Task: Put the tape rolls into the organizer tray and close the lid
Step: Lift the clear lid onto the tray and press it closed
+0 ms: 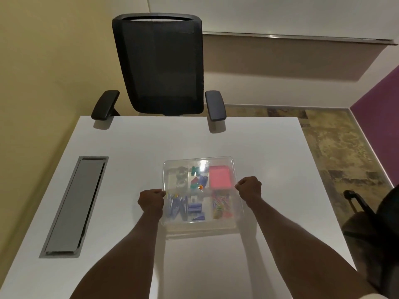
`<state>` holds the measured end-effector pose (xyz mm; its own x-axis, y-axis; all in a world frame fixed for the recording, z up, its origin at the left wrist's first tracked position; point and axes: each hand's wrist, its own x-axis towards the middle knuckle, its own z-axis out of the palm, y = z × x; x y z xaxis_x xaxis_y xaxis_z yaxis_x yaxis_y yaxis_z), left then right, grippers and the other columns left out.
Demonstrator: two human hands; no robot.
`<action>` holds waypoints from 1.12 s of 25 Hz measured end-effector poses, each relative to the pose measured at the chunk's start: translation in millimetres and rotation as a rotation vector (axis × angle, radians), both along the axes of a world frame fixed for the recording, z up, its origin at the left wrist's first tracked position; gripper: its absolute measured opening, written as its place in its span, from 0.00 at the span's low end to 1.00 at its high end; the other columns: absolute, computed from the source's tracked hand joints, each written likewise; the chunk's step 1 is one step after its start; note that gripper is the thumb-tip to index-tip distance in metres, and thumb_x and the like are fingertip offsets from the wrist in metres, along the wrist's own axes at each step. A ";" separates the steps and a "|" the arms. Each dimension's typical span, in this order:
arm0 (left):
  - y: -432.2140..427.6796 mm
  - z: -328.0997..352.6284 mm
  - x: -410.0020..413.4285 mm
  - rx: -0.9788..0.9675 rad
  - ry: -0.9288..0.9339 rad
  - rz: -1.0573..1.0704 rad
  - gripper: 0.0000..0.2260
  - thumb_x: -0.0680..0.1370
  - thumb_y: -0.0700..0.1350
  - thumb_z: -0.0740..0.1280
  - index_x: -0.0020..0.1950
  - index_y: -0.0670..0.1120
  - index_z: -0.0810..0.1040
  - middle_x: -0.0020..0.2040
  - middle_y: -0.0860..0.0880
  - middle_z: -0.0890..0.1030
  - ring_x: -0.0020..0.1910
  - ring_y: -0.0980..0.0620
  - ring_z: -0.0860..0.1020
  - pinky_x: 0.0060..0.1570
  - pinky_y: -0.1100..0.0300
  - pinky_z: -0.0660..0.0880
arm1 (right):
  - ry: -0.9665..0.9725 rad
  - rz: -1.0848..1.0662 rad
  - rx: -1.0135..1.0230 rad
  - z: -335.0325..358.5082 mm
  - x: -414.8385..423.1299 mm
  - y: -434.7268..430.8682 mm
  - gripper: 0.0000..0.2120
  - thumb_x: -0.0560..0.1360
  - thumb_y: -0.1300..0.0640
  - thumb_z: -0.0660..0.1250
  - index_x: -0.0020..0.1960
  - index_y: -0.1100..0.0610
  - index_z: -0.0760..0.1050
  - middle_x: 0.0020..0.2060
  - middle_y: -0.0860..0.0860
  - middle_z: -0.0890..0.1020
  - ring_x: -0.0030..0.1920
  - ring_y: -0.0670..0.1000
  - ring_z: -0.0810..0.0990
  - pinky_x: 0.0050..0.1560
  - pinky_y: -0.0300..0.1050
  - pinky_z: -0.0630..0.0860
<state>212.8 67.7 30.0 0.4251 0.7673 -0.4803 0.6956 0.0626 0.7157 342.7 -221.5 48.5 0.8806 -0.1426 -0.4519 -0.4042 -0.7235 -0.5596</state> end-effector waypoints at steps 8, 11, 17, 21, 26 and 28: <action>5.8 -12.0 6.7 0.050 0.058 -0.032 0.10 0.73 0.37 0.78 0.53 0.37 0.87 0.51 0.38 0.87 0.54 0.41 0.85 0.61 0.52 0.80 | 0.007 -0.027 -0.001 -11.1 -0.4 4.2 0.05 0.73 0.63 0.76 0.48 0.64 0.85 0.46 0.60 0.87 0.50 0.59 0.85 0.50 0.47 0.81; 4.3 -14.0 6.5 0.049 0.072 -0.027 0.10 0.73 0.37 0.78 0.54 0.38 0.87 0.52 0.38 0.87 0.53 0.40 0.85 0.61 0.51 0.80 | 0.014 -0.039 0.012 -11.5 -0.9 3.8 0.06 0.73 0.63 0.76 0.49 0.64 0.85 0.47 0.59 0.87 0.49 0.59 0.85 0.51 0.47 0.82; 0.6 -16.6 6.3 0.014 0.077 -0.005 0.10 0.73 0.37 0.78 0.54 0.38 0.87 0.52 0.39 0.87 0.52 0.40 0.85 0.61 0.48 0.81 | 0.030 -0.027 0.014 -13.8 -4.4 -1.5 0.03 0.71 0.66 0.74 0.45 0.64 0.84 0.42 0.59 0.86 0.44 0.60 0.86 0.48 0.56 0.85; -3.8 -17.8 0.6 -0.017 0.092 0.001 0.09 0.72 0.36 0.78 0.51 0.38 0.87 0.50 0.39 0.87 0.52 0.40 0.85 0.59 0.48 0.81 | 0.058 -0.025 0.015 -14.6 -10.2 -7.7 0.05 0.70 0.64 0.74 0.44 0.65 0.82 0.39 0.59 0.85 0.42 0.59 0.86 0.47 0.55 0.85; -11.8 -5.2 15.6 0.166 0.168 -0.232 0.21 0.78 0.44 0.70 0.69 0.38 0.78 0.69 0.38 0.79 0.70 0.37 0.76 0.71 0.45 0.71 | 0.038 0.015 -0.080 -8.1 -8.2 -3.2 0.19 0.75 0.51 0.71 0.61 0.61 0.76 0.56 0.56 0.81 0.57 0.58 0.81 0.50 0.47 0.75; -21.0 -2.2 27.7 0.394 0.182 -0.409 0.26 0.80 0.47 0.67 0.77 0.40 0.70 0.77 0.38 0.70 0.77 0.39 0.68 0.77 0.46 0.63 | -0.038 0.081 -0.114 -6.5 -1.3 6.7 0.23 0.77 0.50 0.70 0.67 0.60 0.72 0.62 0.57 0.77 0.62 0.58 0.78 0.56 0.50 0.75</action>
<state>240.5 46.8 27.9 0.6612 0.6937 -0.2855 0.7209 -0.4824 0.4976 341.3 -214.8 42.0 0.9075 -0.1186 -0.4029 -0.3218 -0.8128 -0.4856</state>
